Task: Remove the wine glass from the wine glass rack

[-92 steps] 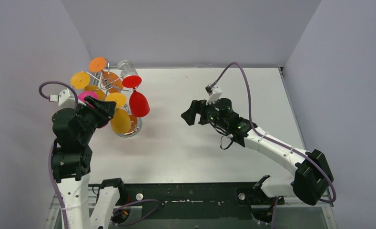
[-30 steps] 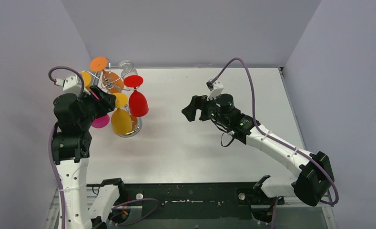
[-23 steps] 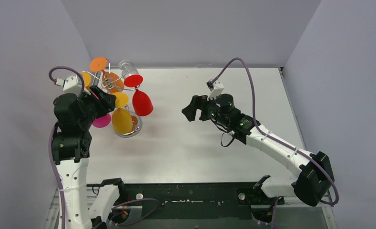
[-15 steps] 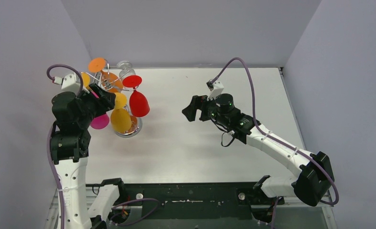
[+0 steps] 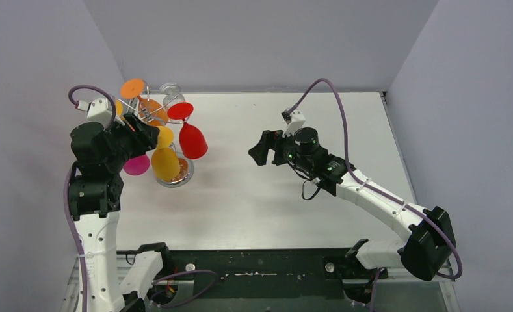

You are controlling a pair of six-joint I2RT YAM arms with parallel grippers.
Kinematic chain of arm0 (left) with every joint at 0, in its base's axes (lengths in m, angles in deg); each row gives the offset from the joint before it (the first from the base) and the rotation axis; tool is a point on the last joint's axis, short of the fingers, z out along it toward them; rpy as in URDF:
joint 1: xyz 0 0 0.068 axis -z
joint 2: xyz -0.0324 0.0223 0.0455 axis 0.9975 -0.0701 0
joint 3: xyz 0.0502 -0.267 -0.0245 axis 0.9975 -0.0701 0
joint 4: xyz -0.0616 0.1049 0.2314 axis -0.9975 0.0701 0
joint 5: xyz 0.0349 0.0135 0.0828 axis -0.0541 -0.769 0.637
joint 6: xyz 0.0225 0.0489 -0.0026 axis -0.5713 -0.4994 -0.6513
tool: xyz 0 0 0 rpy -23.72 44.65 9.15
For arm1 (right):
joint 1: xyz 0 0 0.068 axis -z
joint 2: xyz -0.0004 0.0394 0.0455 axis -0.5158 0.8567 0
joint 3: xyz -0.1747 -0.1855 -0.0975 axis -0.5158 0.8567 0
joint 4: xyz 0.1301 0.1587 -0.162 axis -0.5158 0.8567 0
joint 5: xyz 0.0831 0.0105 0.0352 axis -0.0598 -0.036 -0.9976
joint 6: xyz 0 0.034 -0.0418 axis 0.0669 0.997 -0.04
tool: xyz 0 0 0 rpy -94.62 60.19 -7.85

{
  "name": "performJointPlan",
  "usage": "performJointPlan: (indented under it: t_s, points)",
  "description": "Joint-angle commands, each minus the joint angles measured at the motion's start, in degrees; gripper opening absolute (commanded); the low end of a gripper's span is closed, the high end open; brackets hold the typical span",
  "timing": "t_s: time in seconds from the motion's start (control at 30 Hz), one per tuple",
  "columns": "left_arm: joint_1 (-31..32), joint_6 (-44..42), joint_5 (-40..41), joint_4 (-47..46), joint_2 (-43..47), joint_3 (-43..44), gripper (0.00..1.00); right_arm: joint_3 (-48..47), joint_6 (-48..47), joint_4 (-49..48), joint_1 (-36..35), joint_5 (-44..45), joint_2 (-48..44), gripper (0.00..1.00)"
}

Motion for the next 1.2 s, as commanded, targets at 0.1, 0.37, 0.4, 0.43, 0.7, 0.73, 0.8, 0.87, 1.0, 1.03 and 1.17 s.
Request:
performJointPlan:
  t_s: [0.1, 0.37, 0.4, 0.43, 0.7, 0.73, 0.8, 0.87, 1.0, 1.03, 1.17]
  points:
    - [0.2, -2.2, 0.6, 0.6, -0.2, 1.4, 0.45, -2.5, -0.2, -1.1, 0.2, 1.5, 0.1, 1.0]
    - [0.2, -2.5, 0.4, 1.4, 0.3, 1.0, 0.47, -2.0, 0.3, -1.3, 0.1, 1.4, 0.0, 1.0]
    - [0.2, -2.2, 0.1, 1.0, 0.4, 0.5, 0.47, -1.9, 0.4, -1.2, 0.1, 1.5, 0.0, 1.0]
    - [0.2, -2.0, -0.5, 0.4, 0.5, 0.0, 0.47, -1.7, 0.6, -1.4, 0.2, 1.4, 0.0, 1.0]
    - [0.2, -2.8, 1.1, 3.7, -0.1, 1.4, 0.51, -1.2, 1.0, -1.6, 0.2, 1.4, 0.0, 1.0]
    - [0.2, -3.0, 1.1, 3.9, -0.1, 1.6, 0.51, -1.3, 1.0, -1.5, 0.2, 1.5, 0.0, 1.0]
    - [0.2, -2.9, 1.1, 3.9, 0.1, 2.0, 0.53, -1.2, 1.3, -1.7, 0.1, 1.4, 0.0, 1.0]
    - [0.2, -2.8, 0.6, 4.1, 0.1, 2.1, 0.54, -1.4, 1.3, -1.6, 0.2, 1.1, 0.0, 1.0]
    - [0.2, -2.7, -1.0, 4.2, -0.5, 2.2, 0.54, -1.5, 1.7, -1.5, 0.1, 1.1, -0.6, 1.0]
    - [0.2, -2.9, -1.6, 4.3, -0.6, 2.4, 0.54, -1.4, 1.8, -1.7, 0.1, 1.1, -0.8, 1.0]
    - [0.2, -3.3, -2.3, 4.4, -0.8, 2.8, 0.52, -1.4, 2.1, -1.8, 0.2, 1.0, -1.0, 1.0]
